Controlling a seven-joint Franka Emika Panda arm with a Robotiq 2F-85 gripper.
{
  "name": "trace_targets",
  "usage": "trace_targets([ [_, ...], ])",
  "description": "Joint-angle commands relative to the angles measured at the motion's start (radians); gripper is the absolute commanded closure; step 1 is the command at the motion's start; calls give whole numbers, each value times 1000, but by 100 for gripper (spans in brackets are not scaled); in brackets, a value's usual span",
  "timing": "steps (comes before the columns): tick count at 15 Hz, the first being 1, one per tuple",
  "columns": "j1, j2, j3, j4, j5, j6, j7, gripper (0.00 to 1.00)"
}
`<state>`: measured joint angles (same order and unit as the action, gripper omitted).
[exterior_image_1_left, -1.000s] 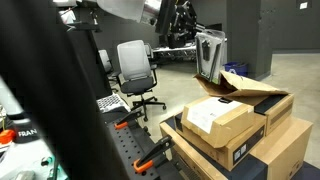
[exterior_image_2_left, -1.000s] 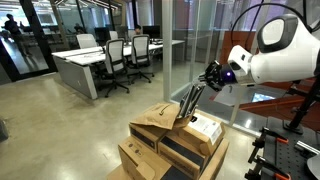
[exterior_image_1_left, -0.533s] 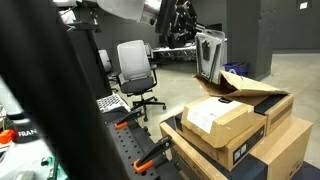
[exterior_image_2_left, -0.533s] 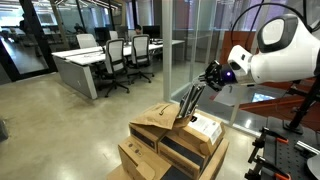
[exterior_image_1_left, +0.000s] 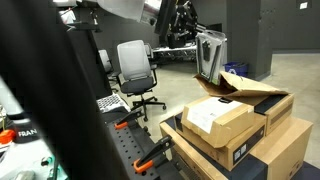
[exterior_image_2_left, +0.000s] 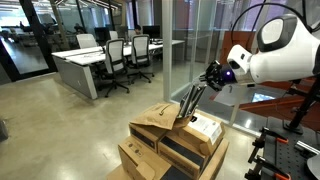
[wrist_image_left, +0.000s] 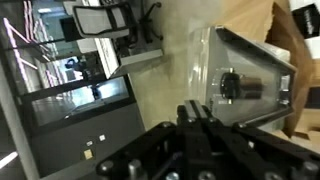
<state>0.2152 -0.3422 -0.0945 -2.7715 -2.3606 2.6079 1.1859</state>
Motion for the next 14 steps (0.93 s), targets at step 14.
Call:
trace_targets([
  [14,20,-8,-2,-3,25,-27,2,100],
])
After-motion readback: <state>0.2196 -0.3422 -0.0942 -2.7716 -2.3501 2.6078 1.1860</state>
